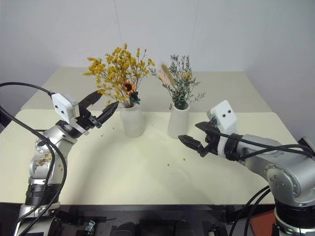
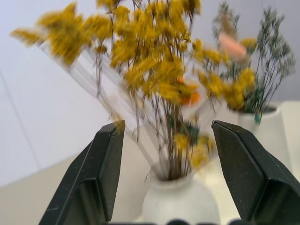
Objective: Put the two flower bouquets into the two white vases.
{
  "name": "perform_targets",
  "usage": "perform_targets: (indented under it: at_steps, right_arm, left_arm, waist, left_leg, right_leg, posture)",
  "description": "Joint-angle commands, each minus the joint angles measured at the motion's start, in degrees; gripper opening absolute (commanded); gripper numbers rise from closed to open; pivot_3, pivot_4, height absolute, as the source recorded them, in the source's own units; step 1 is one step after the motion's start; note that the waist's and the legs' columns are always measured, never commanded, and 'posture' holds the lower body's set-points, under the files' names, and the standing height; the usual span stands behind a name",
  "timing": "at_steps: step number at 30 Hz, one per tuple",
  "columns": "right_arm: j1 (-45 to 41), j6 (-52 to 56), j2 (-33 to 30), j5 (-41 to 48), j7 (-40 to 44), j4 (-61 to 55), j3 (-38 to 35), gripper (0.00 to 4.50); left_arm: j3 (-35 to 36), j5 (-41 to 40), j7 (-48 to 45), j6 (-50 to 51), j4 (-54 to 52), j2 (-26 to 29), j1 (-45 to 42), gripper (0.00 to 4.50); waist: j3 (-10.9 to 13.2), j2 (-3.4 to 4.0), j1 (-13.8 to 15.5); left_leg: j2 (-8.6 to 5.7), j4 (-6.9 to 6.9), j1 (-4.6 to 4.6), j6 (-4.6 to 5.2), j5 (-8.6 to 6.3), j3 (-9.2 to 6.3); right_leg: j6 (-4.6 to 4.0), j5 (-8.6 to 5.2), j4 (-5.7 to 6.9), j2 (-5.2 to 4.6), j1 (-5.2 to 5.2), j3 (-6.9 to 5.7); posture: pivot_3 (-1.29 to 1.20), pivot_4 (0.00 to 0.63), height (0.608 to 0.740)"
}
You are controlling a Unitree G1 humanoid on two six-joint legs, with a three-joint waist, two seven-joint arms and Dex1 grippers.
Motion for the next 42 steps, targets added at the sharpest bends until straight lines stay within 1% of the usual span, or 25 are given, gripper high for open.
perform_targets:
  at_steps: [1,6,10,12,14,18,22,30,36,40,42]
  right_arm:
    - [-0.14,-2.43,0.03,-0.57,0.44,-0.37,-0.82,4.50]
    - [0.97,-3.98,-0.35,-1.62,1.14,-0.06,-1.75,4.50]
    - [3.21,-5.61,-2.38,-1.74,2.89,0.58,-6.40,4.50]
    - [4.24,-6.17,-3.29,-1.51,3.80,0.92,-8.25,4.50]
    - [6.13,-7.07,-4.82,-1.11,6.02,1.20,-10.86,4.50]
    - [11.78,-11.06,-9.42,-2.16,13.34,1.38,-16.35,4.50]
    - [16.19,-14.33,-12.12,-3.62,17.61,1.45,-19.62,4.50]
    - [24.56,-18.82,-13.56,-6.15,23.39,0.52,-25.91,4.50]
    - [28.03,-20.04,-13.21,-6.90,24.11,-0.39,-29.67,4.50]
    - [28.97,-19.84,-12.35,-6.60,22.86,-2.09,-30.09,4.50]
    - [29.72,-19.86,-11.95,-6.53,22.83,-2.74,-30.57,4.50]
  left_arm:
    - [1.42,-0.19,0.39,-0.33,-2.17,1.30,0.84,3.22]
    - [2.74,-1.92,-1.24,1.65,-4.53,4.15,4.00,3.22]
    - [6.97,-5.30,-6.32,4.83,-6.54,11.08,8.53,3.22]
    - [8.12,-6.54,-7.84,5.68,-6.87,13.27,9.65,3.22]
    - [9.38,-8.21,-10.35,6.65,-7.00,15.62,10.47,3.22]
    - [10.47,-9.87,-15.06,7.66,-6.21,19.70,10.59,3.22]
    - [9.54,-9.15,-16.83,7.57,-3.22,21.44,7.60,3.22]
    - [8.22,-9.62,-21.14,8.91,-1.08,23.23,4.29,3.22]
    - [7.27,-9.76,-23.88,9.65,0.62,23.68,2.17,3.22]
    - [6.54,-9.10,-25.58,9.23,2.36,23.84,1.06,3.22]
    - [5.51,-7.56,-26.30,8.09,3.64,24.28,0.22,3.22]
  waist:
    - [0.00,0.00,0.03]
    - [0.00,0.00,-0.09]
    - [0.01,0.01,-0.32]
    - [0.02,0.03,-0.20]
    - [0.01,0.02,0.01]
    - [0.02,0.03,0.46]
    - [0.01,0.02,0.39]
    - [0.01,0.02,0.19]
    - [0.01,0.02,0.03]
    - [0.01,0.02,-0.04]
    - [0.01,0.02,0.01]
  left_leg:
    - [0.00,0.00,-0.01,0.00,0.00,0.00]
    - [0.01,-0.01,-0.03,0.00,0.00,0.02]
    - [0.06,-0.03,-0.01,0.00,0.00,0.05]
    - [0.08,-0.04,-0.01,0.00,0.00,0.05]
    - [0.08,-0.04,0.01,0.00,0.00,0.07]
    - [0.07,-0.04,-0.01,0.00,0.00,0.08]
    - [0.09,-0.04,0.01,-0.01,-0.01,0.15]
    - [0.10,-0.04,0.01,-0.01,-0.01,0.17]
    - [0.11,-0.04,0.07,-0.01,-0.01,0.17]
    - [0.11,-0.04,0.05,-0.01,-0.01,0.18]
    - [0.11,-0.04,0.04,-0.01,-0.01,0.17]
  right_leg:
    - [0.00,0.00,-0.01,0.00,0.00,0.00]
    - [-0.05,0.02,-0.04,-0.01,-0.02,0.01]
    - [-0.06,0.00,-0.01,0.01,-0.05,0.02]
    - [-0.05,-0.04,0.00,0.02,-0.07,0.00]
    - [0.02,-0.15,-0.01,0.01,-0.05,0.00]
    - [-0.15,-0.30,-0.05,-0.02,-0.03,-0.03]
    - [-0.14,-0.30,-0.05,-0.01,-0.03,0.00]
    - [0.00,-0.24,-0.05,0.00,-0.03,0.02]
    - [-0.06,-0.28,-0.01,0.01,-0.01,0.01]
    - [-0.05,-0.27,-0.03,0.01,-0.02,0.01]
    - [0.00,-0.25,-0.03,0.01,-0.02,0.01]
  posture:
    - [0.00,0.150,0.740]
    - [0.00,0.150,0.740]
    - [0.00,0.150,0.740]
    - [0.00,0.150,0.740]
    - [0.00,0.150,0.740]
    - [0.00,0.150,0.740]
    - [0.00,0.150,0.740]
    - [0.00,0.150,0.740]
    - [0.00,0.150,0.740]
    - [0.00,0.150,0.740]
    - [0.00,0.150,0.740]
